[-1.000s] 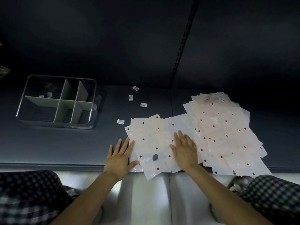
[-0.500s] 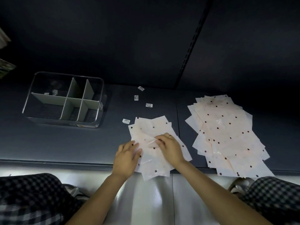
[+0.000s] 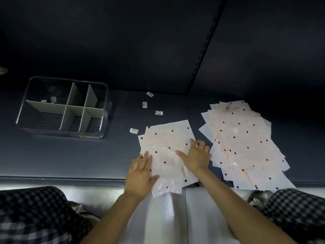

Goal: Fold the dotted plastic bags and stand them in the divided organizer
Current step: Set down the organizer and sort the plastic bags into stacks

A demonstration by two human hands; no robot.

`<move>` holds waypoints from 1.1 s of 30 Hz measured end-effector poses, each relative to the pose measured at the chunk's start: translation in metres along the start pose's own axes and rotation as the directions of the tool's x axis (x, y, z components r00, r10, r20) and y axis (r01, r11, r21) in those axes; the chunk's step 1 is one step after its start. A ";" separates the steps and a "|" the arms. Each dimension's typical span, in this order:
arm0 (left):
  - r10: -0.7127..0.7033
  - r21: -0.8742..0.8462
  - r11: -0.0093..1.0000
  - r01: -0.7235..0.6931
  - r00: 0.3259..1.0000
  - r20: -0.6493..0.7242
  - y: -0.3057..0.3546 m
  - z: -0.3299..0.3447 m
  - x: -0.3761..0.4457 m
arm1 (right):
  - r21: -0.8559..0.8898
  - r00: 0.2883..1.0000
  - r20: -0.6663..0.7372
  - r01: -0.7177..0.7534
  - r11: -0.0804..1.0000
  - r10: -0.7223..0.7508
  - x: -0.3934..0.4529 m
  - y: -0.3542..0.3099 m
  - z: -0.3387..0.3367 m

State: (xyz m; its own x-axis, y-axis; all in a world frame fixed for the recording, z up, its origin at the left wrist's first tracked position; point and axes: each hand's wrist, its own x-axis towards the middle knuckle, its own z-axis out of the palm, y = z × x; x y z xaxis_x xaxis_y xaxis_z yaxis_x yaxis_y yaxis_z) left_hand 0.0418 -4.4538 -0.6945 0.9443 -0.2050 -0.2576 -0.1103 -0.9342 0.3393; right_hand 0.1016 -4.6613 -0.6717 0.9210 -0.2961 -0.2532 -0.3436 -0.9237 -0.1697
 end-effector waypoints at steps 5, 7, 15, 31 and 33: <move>0.031 0.099 0.995 -0.029 0.999 -0.020 -0.010 0.005 -0.006 | 0.239 0.996 0.025 -0.092 0.967 0.089 0.013 0.019 -0.005; -0.001 0.072 0.997 0.003 1.000 -0.027 -0.013 0.004 -0.004 | 0.481 0.988 0.110 -0.150 0.864 0.111 0.017 0.024 -0.011; -0.170 -0.382 0.919 0.097 0.972 -0.160 -0.004 -0.009 0.004 | 0.892 0.948 0.297 -0.234 0.387 -0.113 0.004 0.040 -0.046; -0.179 -0.540 0.833 0.123 0.983 -0.051 0.005 -0.019 0.004 | 0.366 0.960 0.248 -0.217 0.905 0.130 -0.021 -0.015 -0.009; -0.172 -0.527 0.841 0.123 0.984 -0.044 0.004 -0.018 0.001 | 0.391 0.952 0.254 -0.265 0.881 0.174 -0.019 -0.012 -0.009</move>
State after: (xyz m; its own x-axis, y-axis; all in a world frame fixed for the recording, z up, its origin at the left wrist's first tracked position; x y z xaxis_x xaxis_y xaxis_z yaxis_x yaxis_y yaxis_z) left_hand 0.0476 -4.4530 -0.6772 0.9618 -0.0284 -0.2723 0.1874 -0.6566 0.7306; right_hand 0.0894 -4.6470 -0.6567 0.7701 -0.3806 -0.5120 -0.6189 -0.6402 -0.4551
